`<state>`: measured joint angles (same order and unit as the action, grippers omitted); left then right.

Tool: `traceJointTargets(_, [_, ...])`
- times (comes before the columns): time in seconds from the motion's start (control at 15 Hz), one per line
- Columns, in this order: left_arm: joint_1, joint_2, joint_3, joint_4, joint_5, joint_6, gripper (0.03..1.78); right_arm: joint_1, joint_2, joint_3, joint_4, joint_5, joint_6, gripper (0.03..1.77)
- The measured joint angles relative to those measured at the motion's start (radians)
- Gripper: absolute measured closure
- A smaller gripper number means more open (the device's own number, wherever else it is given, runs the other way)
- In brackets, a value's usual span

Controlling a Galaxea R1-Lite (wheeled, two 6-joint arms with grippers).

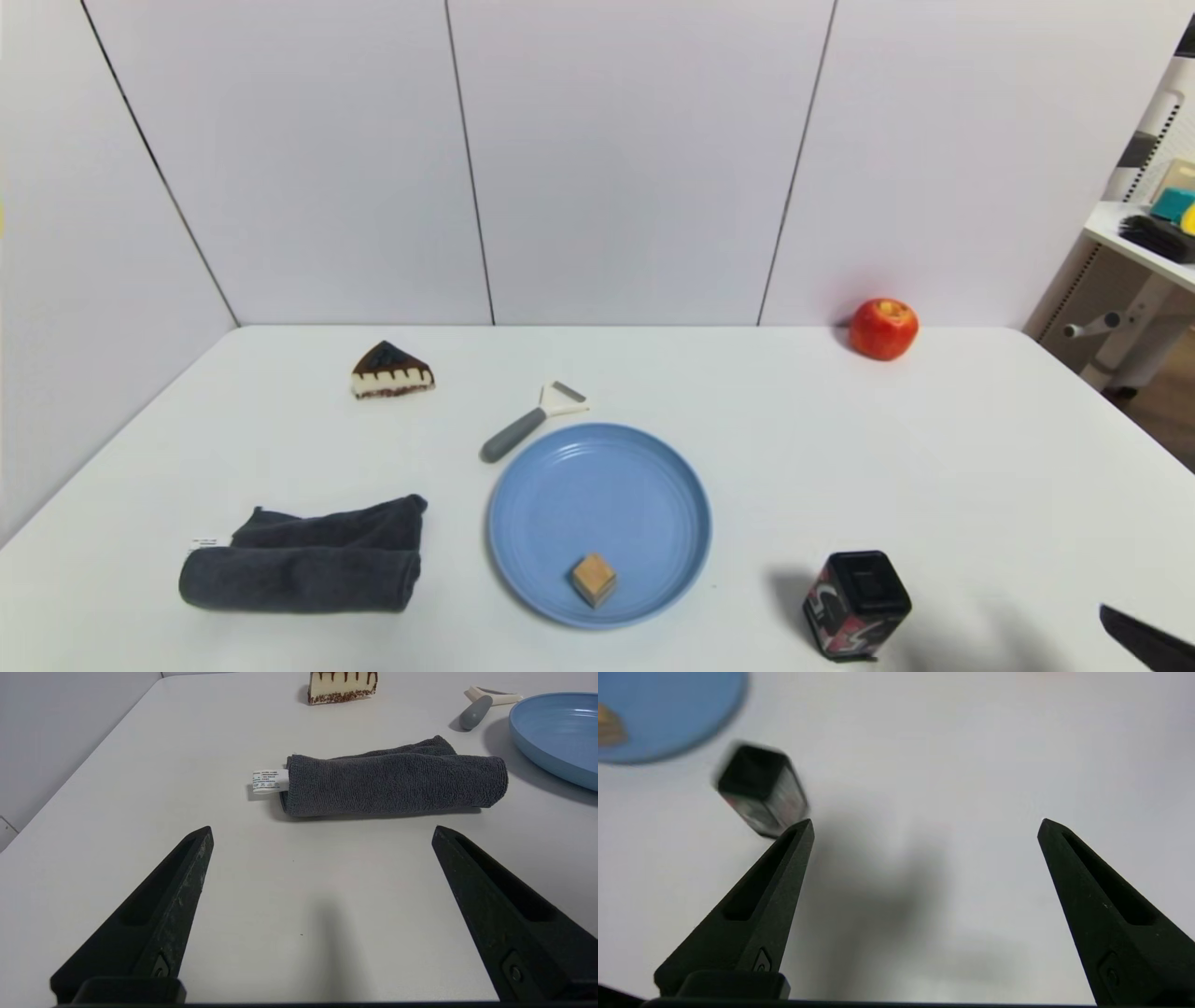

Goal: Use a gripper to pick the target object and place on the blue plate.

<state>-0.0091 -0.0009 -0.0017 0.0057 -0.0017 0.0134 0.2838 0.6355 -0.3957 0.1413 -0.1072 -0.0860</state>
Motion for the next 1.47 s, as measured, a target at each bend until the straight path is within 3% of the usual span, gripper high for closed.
traceJointTargets(0.2, [0.0,0.0,0.0,0.0,0.0,0.0,0.12,-0.066,-0.231,0.268,-0.131,-0.065,0.024,0.12])
traceJointTargets(0.27, [0.0,0.0,0.0,0.0,0.0,0.0,0.12,-0.08,-0.272,0.322,-0.194,-0.051,0.027,0.12])
traceJointTargets(0.4, [0.0,0.0,0.0,0.0,0.0,0.0,0.12,-0.107,-0.317,0.374,-0.27,0.03,0.029,0.11])
traceJointTargets(0.67, [0.0,0.0,0.0,0.0,0.0,0.0,0.12,-0.21,-0.337,0.394,-0.188,0.103,0.01,0.11])
traceJointTargets(0.8, [0.0,0.0,0.0,0.0,0.0,0.0,0.12,-0.238,-0.384,0.394,-0.134,0.108,0.004,0.11])
traceJointTargets(1.13, [0.0,0.0,0.0,0.0,0.0,0.0,0.12,-0.271,-0.569,0.395,-0.132,0.106,0.021,0.11])
traceJointTargets(1.47, [0.0,0.0,0.0,0.0,0.0,0.0,0.12,-0.276,-0.632,0.395,-0.134,0.106,0.018,0.11])
